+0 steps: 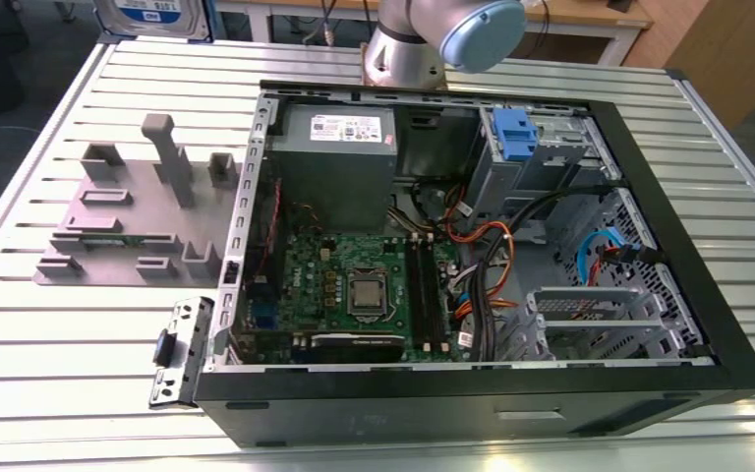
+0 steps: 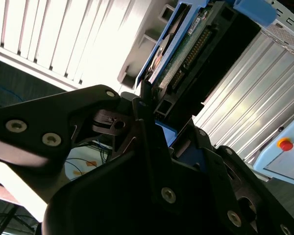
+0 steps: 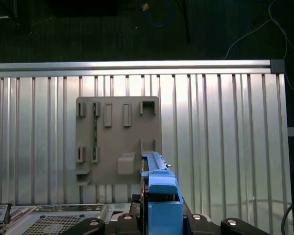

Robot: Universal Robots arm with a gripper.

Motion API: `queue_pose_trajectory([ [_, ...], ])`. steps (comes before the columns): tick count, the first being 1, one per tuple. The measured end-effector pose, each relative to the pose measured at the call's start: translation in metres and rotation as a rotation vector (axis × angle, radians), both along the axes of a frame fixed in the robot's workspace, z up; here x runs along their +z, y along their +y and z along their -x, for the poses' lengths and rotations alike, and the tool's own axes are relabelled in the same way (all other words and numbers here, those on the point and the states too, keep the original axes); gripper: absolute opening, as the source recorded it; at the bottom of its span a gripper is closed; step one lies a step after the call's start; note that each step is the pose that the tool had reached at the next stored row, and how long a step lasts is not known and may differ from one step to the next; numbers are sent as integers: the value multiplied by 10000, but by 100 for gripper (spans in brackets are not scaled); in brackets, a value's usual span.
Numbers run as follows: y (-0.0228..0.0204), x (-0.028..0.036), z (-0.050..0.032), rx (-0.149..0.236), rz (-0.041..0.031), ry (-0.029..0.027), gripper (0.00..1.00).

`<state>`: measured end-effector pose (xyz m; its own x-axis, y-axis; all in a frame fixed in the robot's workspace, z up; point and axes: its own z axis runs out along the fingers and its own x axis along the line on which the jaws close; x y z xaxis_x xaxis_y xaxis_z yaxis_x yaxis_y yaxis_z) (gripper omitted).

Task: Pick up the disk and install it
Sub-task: 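Pick up the disk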

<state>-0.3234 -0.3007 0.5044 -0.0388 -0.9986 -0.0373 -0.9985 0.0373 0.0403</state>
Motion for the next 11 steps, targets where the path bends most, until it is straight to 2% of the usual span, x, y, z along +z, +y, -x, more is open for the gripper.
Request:
queue_pose_trajectory([
  [11,0,0,-64,0,0,0,36],
])
